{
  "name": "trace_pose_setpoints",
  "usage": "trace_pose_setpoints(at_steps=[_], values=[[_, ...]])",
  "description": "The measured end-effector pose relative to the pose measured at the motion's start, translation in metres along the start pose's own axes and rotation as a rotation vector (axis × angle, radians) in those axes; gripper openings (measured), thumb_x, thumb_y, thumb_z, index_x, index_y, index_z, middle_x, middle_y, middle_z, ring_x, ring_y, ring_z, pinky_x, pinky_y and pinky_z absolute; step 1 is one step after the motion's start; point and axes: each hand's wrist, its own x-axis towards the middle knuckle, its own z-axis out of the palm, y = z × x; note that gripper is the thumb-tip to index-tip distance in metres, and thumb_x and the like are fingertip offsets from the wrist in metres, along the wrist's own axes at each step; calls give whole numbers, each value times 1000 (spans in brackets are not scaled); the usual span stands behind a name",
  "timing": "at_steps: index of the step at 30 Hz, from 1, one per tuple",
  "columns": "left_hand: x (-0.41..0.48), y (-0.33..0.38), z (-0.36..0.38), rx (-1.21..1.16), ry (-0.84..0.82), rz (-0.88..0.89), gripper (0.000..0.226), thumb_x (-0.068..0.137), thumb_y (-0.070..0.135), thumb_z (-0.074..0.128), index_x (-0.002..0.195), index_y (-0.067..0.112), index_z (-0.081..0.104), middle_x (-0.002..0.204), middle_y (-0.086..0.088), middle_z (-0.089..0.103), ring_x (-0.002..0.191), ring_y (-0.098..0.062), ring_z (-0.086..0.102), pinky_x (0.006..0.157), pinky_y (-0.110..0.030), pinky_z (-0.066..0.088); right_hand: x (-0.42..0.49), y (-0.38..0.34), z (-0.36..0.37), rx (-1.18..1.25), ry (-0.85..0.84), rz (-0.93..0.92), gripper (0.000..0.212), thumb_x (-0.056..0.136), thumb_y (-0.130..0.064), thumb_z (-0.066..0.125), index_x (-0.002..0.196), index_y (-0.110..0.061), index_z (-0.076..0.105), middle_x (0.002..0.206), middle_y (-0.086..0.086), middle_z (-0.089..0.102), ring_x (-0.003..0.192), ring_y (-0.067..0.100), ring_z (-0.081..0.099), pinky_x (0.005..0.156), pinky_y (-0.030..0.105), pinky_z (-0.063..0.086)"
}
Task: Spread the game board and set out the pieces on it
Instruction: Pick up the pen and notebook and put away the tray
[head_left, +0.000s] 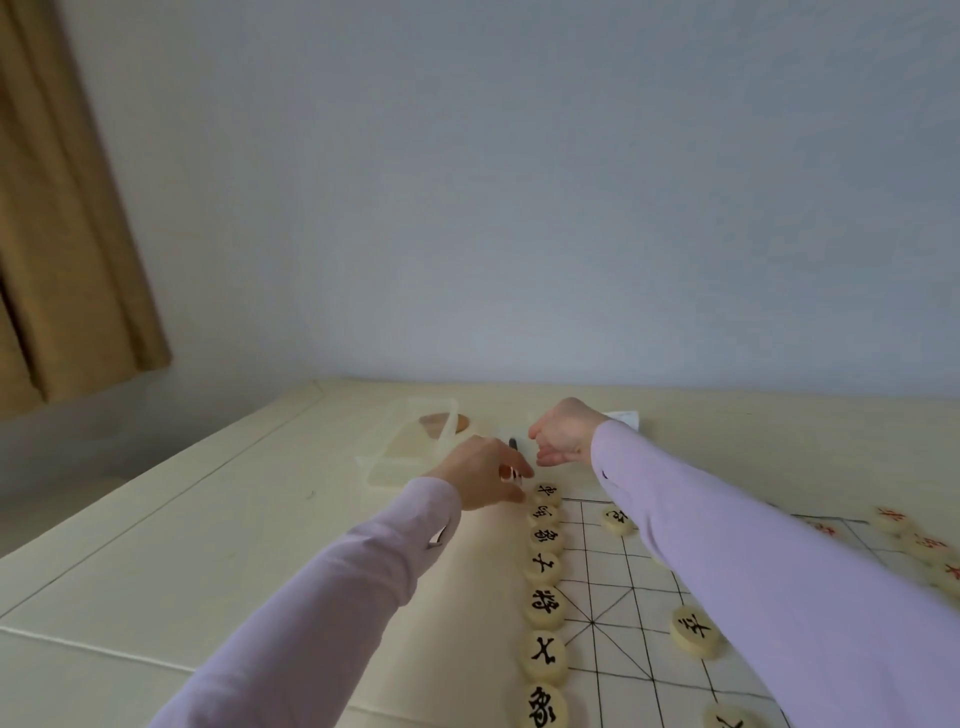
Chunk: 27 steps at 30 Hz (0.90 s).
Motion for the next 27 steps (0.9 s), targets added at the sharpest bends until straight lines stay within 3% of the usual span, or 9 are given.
trace_pose_setpoints(at_steps=[4, 8, 11, 13, 15, 19, 21, 24, 27], values=[[4, -1, 0, -36, 51, -12, 30, 82, 21, 70, 113, 19, 69, 107, -3, 69, 100, -19, 63, 90, -26, 47, 9, 1, 5, 77, -21, 24, 23, 86, 10, 55, 109, 9, 59, 98, 20, 62, 95, 29, 68, 91, 32, 53], [-4, -9, -10, -97, 80, -8, 31, 83, 27, 70, 113, 20, 68, 100, -2, 70, 95, -17, 64, 82, -21, 45, 14, 2, 11, 136, -66, -7, 29, 86, 11, 54, 114, 15, 57, 91, 20, 60, 68, 22, 61, 68, 28, 59], [-5, -26, -24, -35, 329, -128, 28, 90, 28, 61, 116, 20, 64, 111, -5, 66, 107, -22, 58, 85, -24, 41, 23, 3, 15, 132, -46, -19, 22, 88, 9, 52, 109, 10, 58, 91, 18, 57, 75, 26, 60, 72, 30, 56], [-9, -37, -29, 86, 271, -241, 45, 89, 34, 62, 130, 20, 54, 125, -6, 59, 119, -25, 50, 95, -30, 40, 26, 2, 16, 52, 40, -19, 8, 87, 5, 51, 83, 1, 56, 79, 11, 50, 68, 25, 53, 67, 30, 53], [-13, -43, -29, 62, 162, -309, 56, 86, 33, 65, 137, 23, 45, 129, -4, 56, 120, -26, 50, 97, -32, 40, 33, 4, 16, -49, 129, -50, 26, 87, 0, 51, 65, -9, 41, 78, 5, 46, 62, 20, 45, 63, 29, 46], [-16, -48, -27, 106, 154, -352, 49, 84, 23, 59, 130, 24, 44, 118, -5, 58, 110, -26, 55, 78, -28, 40, 42, 11, 16, -189, 139, -83, 31, 88, -4, 53, 63, -14, 37, 92, 8, 48, 85, 23, 46, 82, 32, 45], [-16, -40, -31, 166, 181, -382, 40, 84, 22, 56, 124, 22, 49, 116, -5, 59, 108, -26, 56, 75, -27, 38, 46, 12, 15, -256, 158, -68, 32, 88, -5, 52, 62, -14, 35, 86, 8, 47, 80, 22, 46, 75, 29, 45], [-10, -24, -33, 150, 368, -306, 27, 89, 15, 49, 115, 14, 57, 116, -7, 61, 109, -29, 56, 80, -31, 43, 45, 10, 10, -302, 252, -27, 32, 87, -3, 45, 60, -10, 32, 64, 5, 37, 58, 21, 37, 48, 22, 30], [4, -11, -29, 16, 325, -209, 31, 89, 10, 46, 116, 15, 60, 117, -8, 63, 112, -28, 55, 92, -33, 45, 53, 12, -5, -350, 336, 1, 26, 86, -5, 45, 63, -8, 34, 79, 10, 53, 81, 27, 50, 62, 23, 38]])
